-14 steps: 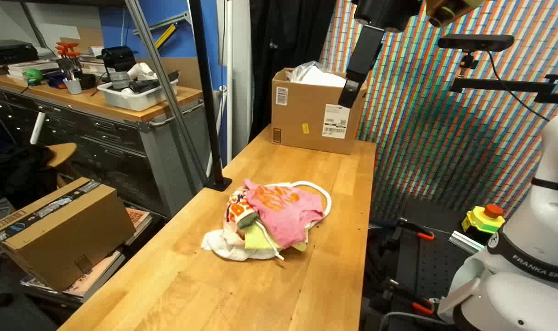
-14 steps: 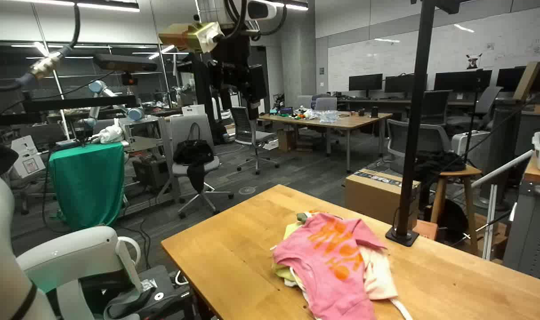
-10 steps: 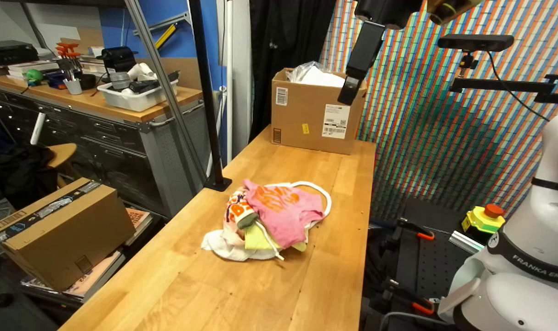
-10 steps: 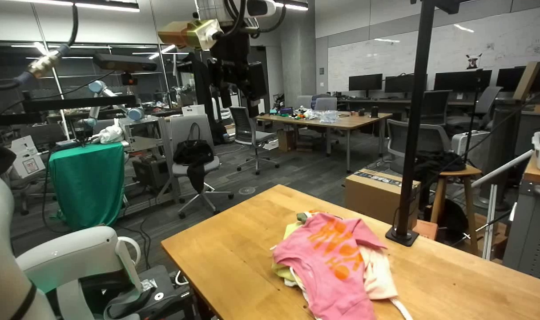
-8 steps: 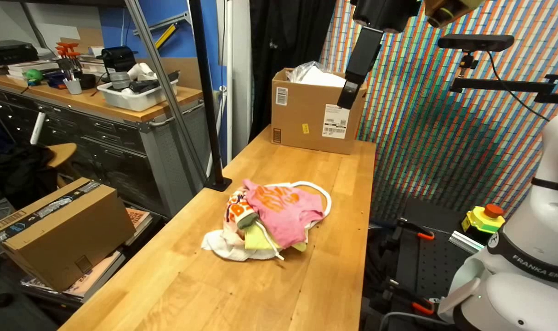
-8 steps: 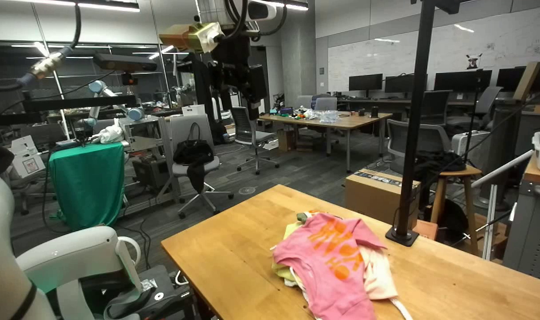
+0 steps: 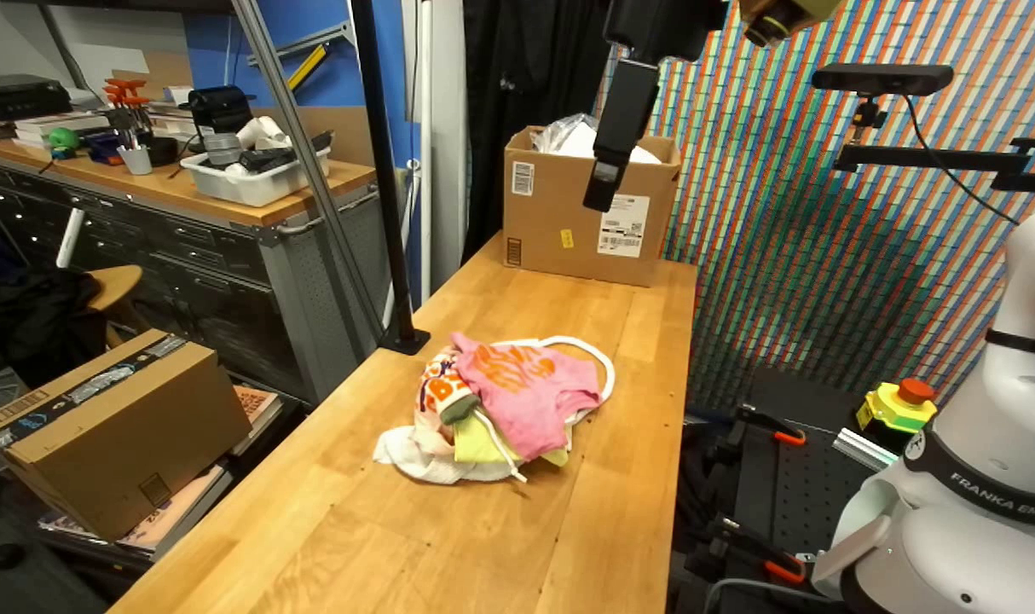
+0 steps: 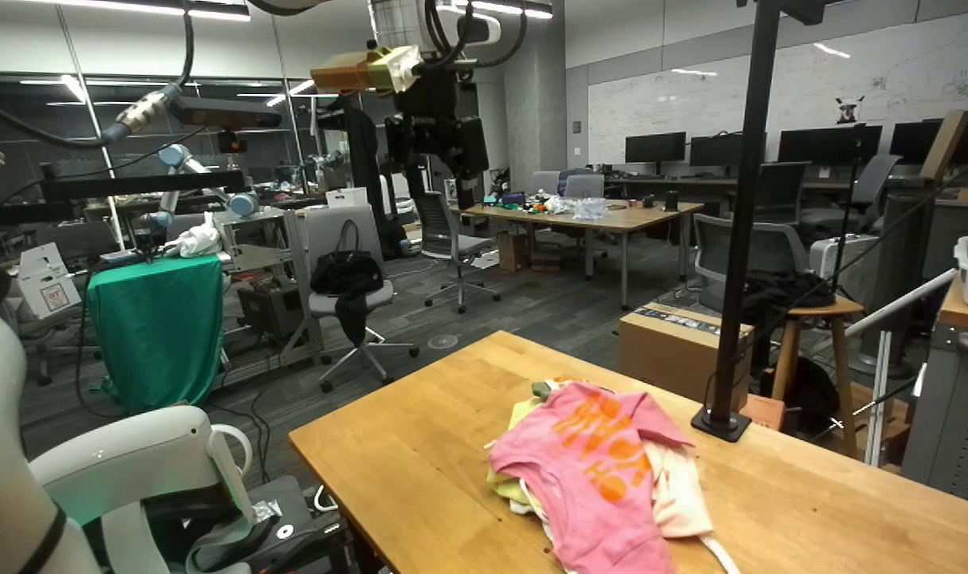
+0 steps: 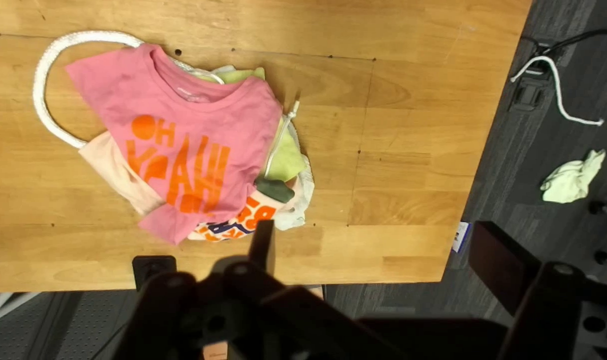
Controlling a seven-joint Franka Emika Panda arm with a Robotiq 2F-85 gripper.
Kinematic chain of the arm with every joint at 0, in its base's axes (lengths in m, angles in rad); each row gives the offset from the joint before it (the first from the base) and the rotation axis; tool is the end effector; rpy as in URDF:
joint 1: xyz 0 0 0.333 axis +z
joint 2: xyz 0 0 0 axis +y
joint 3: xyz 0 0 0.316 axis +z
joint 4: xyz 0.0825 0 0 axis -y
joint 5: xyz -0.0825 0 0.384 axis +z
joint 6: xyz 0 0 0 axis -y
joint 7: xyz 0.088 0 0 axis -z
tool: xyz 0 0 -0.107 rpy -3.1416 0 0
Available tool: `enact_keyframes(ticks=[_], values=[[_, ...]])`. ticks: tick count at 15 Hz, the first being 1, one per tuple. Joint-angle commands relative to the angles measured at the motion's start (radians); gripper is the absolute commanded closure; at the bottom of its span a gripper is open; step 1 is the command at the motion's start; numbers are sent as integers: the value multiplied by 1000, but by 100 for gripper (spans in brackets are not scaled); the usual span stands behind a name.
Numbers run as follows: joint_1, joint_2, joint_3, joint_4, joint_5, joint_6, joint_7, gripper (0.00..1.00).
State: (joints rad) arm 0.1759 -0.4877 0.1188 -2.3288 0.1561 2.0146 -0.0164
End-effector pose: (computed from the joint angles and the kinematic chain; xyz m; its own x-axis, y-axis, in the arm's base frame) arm 0.4006 0.1369 0.5362 0.9574 0.2334 0.1697 0.2512 -0.9636 -0.0918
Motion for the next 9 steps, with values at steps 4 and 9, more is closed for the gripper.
enact_keyframes(ticks=[4, 9], values=[[-4, 204, 34, 124, -76, 129, -32, 0], [-1, 344, 29, 103, -91, 239, -88, 0]])
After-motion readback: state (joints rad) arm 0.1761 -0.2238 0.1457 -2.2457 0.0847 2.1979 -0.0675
